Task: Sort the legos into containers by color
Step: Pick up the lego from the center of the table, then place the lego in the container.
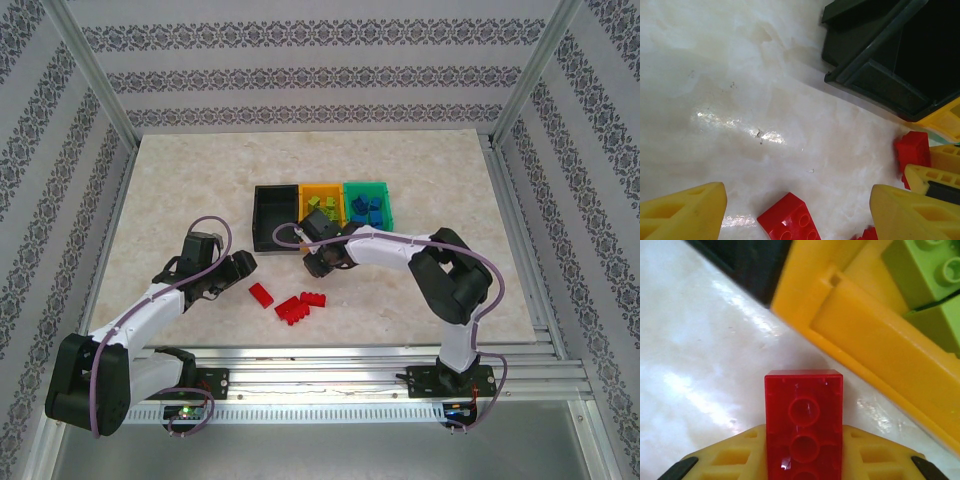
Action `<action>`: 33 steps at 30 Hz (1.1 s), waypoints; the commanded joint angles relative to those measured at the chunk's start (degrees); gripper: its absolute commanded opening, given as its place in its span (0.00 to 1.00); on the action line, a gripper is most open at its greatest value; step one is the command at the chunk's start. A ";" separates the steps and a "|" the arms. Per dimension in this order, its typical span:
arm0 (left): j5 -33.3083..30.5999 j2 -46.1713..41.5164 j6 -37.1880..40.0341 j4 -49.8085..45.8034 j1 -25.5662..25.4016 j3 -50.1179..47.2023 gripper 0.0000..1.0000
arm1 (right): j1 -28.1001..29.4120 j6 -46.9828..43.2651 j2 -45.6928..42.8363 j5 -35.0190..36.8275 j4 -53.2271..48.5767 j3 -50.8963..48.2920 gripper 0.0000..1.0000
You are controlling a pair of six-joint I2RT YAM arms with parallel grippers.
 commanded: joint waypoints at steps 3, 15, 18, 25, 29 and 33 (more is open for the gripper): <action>0.60 -0.42 -0.18 1.55 0.59 -0.15 0.76 | 0.67 2.24 -6.45 -6.07 3.00 1.08 0.31; 2.07 0.98 2.86 -6.43 0.33 2.91 0.76 | -4.22 10.18 5.78 -8.97 3.32 22.41 0.36; 1.84 1.94 5.10 -11.00 -0.02 5.36 0.76 | -4.82 10.93 8.59 -9.31 2.34 26.83 0.53; 2.40 4.86 7.88 -19.74 -1.66 9.42 0.75 | -4.89 10.67 5.07 -9.27 4.82 21.04 0.56; -1.07 8.52 9.28 -26.07 -5.34 13.41 0.75 | -4.47 9.82 0.10 -7.03 6.13 13.84 0.56; -2.27 12.85 9.49 -28.22 -8.47 15.88 0.75 | -4.33 9.49 -5.35 -4.03 7.56 6.44 0.57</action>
